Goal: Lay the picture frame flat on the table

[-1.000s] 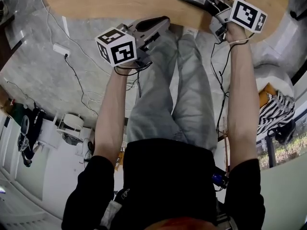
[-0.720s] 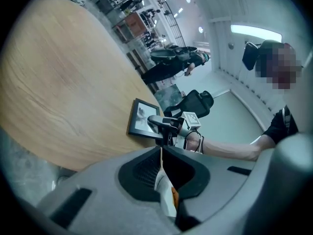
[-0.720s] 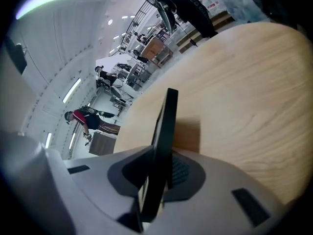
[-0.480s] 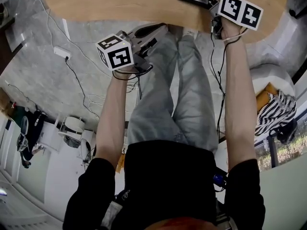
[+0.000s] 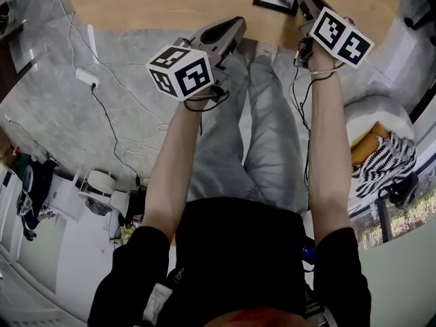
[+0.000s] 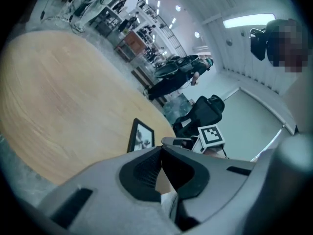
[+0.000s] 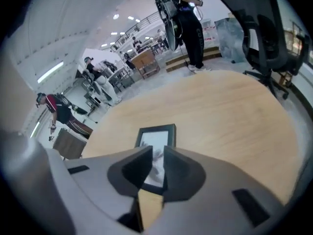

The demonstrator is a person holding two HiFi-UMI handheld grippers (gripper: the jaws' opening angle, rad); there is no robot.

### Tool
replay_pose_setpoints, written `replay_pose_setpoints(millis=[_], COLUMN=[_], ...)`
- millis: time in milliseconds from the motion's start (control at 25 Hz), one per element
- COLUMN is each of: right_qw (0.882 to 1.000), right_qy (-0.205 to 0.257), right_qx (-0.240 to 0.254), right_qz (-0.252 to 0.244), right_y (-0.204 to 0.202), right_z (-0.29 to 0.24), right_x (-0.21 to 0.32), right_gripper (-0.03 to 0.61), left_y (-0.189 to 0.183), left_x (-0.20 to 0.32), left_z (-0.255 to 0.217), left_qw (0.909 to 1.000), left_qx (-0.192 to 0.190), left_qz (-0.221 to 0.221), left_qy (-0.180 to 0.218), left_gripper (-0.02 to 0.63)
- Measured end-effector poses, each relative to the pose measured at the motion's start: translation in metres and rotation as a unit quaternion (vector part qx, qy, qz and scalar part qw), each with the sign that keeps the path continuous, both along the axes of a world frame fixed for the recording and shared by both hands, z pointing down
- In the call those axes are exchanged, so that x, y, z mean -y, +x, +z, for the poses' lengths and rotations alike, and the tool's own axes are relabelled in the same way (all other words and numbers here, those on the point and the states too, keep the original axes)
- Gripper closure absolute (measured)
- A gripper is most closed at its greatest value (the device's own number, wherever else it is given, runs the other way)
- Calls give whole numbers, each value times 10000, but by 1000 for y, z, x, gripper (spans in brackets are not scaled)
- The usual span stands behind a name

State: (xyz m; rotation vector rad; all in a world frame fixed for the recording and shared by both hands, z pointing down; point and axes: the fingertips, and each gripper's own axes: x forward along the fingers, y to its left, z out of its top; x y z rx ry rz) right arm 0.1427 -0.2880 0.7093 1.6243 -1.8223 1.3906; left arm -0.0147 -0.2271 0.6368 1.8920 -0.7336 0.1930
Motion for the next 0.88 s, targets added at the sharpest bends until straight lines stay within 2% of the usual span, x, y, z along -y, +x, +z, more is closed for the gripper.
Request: replay_pose_setpoints(millis=[40,160,280,400,520,680,760,880], right_qw=[9995,9899,9765,9641,9539,9357,9272,9101], right_qy=[221,883,1574,2248,2720,3395,3675,4113], right_qx=[192,1073,1473,1412,1270,960,705,116], right_qz=[89,279,34,-78,53,-2,-160,-487], right_y=[-1,-9,-11,-12,-2,15,22,41], right_z=[-16,-82,-165,-238,-323,-438,-476,-523], right_x=[1,-11,-5,25,25,18,8,2], right_gripper=[537,561,566,568,566,568,568,568], left_y=[6,30,47,40,35,45,55,82], left_x=[7,13,32,70,79,83,75,70], left_z=[-15,-69,-138,-204,-280,-389,-424,-460], left_qw=[9998,9983,9947,9829,9695,9397,9256,9095], left_qx=[-81,-299,-46,399,726,1158,1286,1281], left_qz=[-86,-350,-524,-821,-1133,-1451,-1486,-1523], left_qy=[150,367,879,1597,2049,2871,3235,3651], left_gripper=[605,606,606,606,606,606,606,606])
